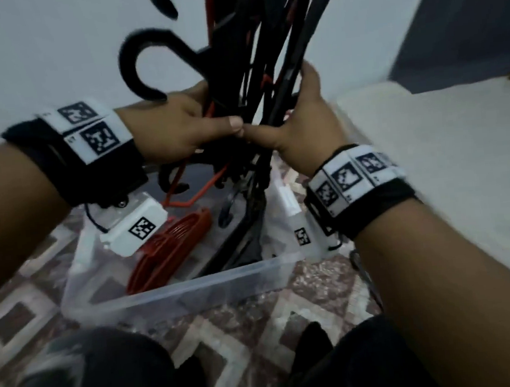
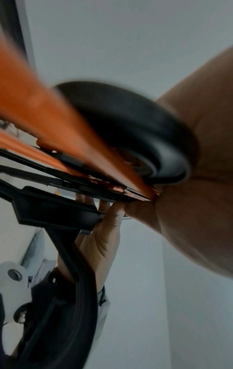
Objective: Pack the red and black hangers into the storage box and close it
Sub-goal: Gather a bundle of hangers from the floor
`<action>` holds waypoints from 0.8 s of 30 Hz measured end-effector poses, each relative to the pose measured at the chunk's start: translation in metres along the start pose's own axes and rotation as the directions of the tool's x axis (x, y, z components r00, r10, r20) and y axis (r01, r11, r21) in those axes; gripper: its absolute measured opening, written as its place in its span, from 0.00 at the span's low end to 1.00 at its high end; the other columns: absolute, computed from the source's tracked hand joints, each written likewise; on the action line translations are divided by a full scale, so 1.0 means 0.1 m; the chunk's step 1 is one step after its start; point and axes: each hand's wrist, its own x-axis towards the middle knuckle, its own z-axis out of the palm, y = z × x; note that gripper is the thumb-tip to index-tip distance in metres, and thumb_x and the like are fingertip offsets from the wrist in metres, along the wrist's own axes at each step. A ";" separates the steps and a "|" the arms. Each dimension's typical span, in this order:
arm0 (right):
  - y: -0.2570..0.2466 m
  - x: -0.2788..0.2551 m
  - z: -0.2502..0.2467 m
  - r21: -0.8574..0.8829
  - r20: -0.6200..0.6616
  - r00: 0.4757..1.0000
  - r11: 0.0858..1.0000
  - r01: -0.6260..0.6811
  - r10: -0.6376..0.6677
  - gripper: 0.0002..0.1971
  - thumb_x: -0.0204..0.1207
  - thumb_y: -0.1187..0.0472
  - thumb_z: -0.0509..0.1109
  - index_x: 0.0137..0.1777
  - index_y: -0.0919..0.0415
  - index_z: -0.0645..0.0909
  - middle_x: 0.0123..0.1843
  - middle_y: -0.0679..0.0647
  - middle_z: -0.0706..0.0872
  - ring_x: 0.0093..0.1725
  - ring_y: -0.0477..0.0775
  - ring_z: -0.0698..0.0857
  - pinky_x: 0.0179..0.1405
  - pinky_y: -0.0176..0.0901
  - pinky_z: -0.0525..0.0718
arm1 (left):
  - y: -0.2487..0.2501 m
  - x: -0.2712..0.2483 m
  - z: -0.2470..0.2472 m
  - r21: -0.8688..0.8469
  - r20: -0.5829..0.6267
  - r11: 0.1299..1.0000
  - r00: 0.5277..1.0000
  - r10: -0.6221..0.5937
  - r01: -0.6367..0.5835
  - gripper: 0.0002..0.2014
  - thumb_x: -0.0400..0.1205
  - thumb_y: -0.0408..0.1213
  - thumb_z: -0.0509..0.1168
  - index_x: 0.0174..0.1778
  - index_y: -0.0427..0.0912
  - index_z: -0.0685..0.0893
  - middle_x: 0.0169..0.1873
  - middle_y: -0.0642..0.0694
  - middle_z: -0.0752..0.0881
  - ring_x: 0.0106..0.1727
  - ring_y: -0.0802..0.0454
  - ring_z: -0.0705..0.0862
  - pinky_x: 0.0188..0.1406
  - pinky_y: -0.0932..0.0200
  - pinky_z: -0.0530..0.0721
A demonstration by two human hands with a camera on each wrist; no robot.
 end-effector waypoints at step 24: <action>1.03 -0.06 2.74 -0.127 0.546 0.539 0.699 -0.704 0.642 0.24 0.63 0.66 0.84 0.60 0.71 0.86 0.50 0.61 0.91 0.45 0.50 0.92 0.44 0.39 0.90 | -2.67 -0.24 0.85 0.360 0.354 0.834 0.766 -0.537 0.419 0.38 0.82 0.65 0.58 0.85 0.53 0.55 0.76 0.39 0.75 0.66 0.38 0.80 0.58 0.52 0.79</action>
